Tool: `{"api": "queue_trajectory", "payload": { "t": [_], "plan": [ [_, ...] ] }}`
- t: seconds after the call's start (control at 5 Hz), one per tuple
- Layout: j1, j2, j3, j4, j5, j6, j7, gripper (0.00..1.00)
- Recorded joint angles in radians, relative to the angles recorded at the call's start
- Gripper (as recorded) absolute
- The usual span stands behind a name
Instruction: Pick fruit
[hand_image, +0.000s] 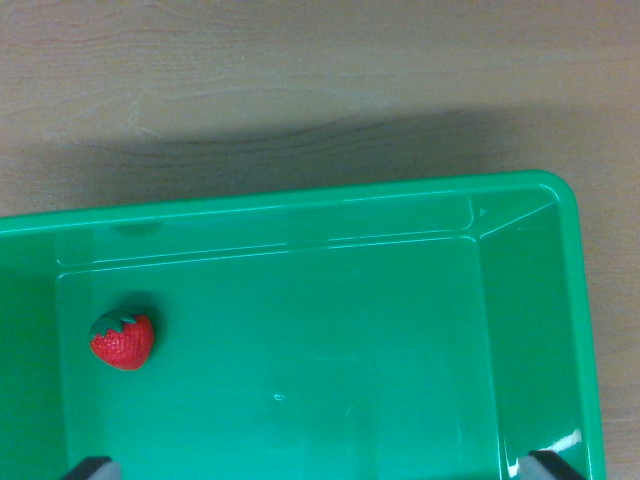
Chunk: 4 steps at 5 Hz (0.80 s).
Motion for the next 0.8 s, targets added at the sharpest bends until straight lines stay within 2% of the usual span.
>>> {"api": "queue_trajectory", "payload": {
  "t": [0.8],
  "plan": [
    [0.0026, 0.004, 0.001, -0.008, 0.0001, -0.013, -0.003, 0.00]
  ]
}}
